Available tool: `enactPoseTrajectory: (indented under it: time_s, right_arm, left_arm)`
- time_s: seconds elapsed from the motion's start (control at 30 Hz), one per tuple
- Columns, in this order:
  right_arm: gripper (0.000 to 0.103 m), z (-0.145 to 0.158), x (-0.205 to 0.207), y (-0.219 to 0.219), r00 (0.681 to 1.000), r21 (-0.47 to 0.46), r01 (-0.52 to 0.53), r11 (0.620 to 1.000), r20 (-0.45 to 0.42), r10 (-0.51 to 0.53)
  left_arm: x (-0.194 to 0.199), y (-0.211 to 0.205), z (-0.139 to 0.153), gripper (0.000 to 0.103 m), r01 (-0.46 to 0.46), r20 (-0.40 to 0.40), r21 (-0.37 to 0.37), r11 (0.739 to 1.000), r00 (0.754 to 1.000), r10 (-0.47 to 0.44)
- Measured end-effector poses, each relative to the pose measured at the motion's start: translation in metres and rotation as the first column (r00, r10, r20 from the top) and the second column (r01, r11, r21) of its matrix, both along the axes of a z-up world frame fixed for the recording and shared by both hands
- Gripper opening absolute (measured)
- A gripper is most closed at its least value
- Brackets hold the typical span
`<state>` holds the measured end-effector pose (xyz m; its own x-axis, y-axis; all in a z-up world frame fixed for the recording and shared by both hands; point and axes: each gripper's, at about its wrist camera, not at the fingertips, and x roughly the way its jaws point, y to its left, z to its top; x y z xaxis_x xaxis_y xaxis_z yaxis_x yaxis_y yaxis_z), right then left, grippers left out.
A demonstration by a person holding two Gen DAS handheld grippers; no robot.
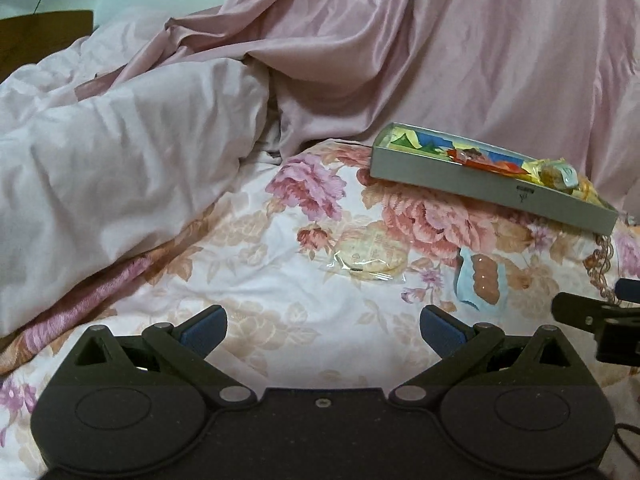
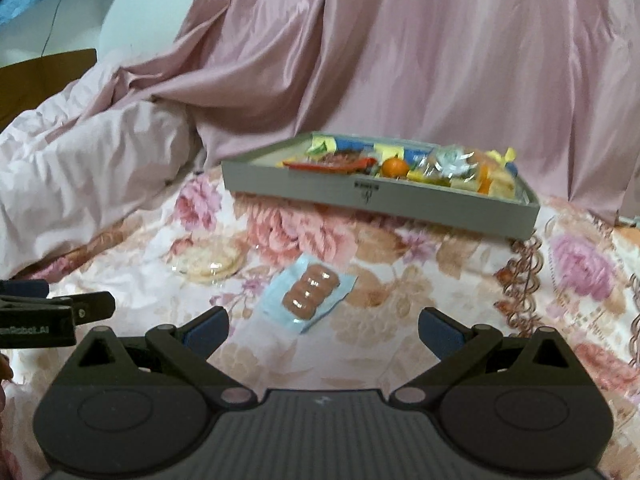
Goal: Organize snacks
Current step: 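Withdraw both tools from the box toward the remaining snacks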
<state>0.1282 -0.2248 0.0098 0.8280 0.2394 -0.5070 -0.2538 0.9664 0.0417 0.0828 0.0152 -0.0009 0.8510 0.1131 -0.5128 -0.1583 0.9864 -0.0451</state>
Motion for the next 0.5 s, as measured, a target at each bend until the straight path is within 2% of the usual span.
enactPoseTrajectory:
  time_s: [0.2,0.5]
  right_arm:
    - [0.103,-0.007,0.01,0.005,0.999,-0.006,-0.006,1.0,-0.047,0.006]
    - [0.103,-0.012,0.022,0.01,0.996,-0.006,-0.019,1.0,-0.083,0.019]
  left_arm:
    - [0.004,0.003,-0.004,0.102,0.006,-0.03,0.017,1.0,1.0,-0.006]
    - [0.027,0.012,-0.006,0.102,-0.002,-0.05,-0.005,1.0,0.999,0.002]
